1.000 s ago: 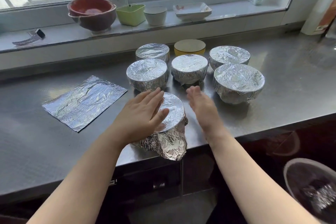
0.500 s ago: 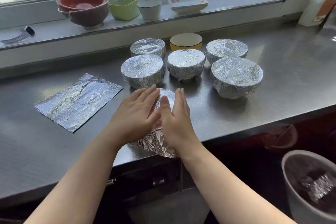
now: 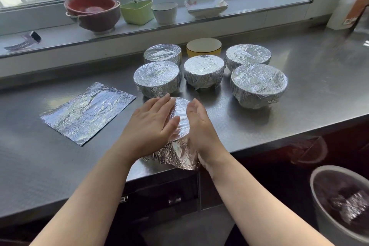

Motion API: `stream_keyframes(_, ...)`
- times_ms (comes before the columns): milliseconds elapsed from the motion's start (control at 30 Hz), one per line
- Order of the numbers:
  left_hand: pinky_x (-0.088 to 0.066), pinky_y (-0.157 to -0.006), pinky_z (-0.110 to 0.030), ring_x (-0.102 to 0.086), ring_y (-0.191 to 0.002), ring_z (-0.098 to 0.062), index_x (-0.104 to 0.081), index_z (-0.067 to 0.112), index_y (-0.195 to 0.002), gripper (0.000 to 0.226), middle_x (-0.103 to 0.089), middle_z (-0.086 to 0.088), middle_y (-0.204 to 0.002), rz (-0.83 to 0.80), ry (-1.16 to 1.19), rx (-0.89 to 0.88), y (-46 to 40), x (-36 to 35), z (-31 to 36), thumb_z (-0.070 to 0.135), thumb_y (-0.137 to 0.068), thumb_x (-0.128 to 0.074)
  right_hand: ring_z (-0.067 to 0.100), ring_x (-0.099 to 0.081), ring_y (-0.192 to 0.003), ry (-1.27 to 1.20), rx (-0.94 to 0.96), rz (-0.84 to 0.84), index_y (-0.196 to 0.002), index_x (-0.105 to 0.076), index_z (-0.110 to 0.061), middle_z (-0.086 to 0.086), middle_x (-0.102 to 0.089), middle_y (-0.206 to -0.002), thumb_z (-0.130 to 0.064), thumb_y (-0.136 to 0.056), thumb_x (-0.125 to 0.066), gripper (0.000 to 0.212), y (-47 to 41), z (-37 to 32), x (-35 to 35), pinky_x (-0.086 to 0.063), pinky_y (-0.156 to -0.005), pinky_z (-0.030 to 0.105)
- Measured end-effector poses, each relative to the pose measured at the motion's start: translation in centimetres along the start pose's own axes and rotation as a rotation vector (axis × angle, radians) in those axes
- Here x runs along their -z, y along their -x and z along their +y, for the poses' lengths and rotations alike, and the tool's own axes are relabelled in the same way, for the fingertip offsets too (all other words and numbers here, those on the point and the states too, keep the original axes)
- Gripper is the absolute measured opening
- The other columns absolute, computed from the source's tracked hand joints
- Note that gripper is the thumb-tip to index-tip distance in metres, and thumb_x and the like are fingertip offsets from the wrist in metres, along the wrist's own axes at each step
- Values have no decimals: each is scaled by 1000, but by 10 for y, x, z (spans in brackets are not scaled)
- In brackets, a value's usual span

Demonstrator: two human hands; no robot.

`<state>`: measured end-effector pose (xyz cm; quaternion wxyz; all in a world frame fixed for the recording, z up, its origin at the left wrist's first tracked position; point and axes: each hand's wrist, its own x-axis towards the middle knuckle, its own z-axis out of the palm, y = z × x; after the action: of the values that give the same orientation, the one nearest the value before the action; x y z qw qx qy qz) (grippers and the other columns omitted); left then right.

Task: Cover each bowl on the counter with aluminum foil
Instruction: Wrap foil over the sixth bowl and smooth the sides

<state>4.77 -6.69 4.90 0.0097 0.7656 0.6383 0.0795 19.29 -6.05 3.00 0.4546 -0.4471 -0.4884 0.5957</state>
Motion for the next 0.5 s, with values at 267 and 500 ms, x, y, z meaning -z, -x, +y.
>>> stream_keyframes(267,-16,-119,-39,-13,-148,-13,-18,32,-155,84,-12,14,-162,5,-17,7,-1,-1,1,69,-82,2,14,-62,-109,-6,-76,-90,-139,-44,-28,0,-63,-128,-71,-82,-39,72,-11,21,15,-50,-96,40)
stream_keyframes(500,-13,-120,-40,-10,-148,-14,-21,31,-154,78,-12,9,-163,15,-8,104,-2,-3,11,63,-87,1,23,-60,-75,7,-225,-189,-94,-58,-9,22,-58,-86,-83,-80,-30,80,-25,-10,49,-45,-72,27)
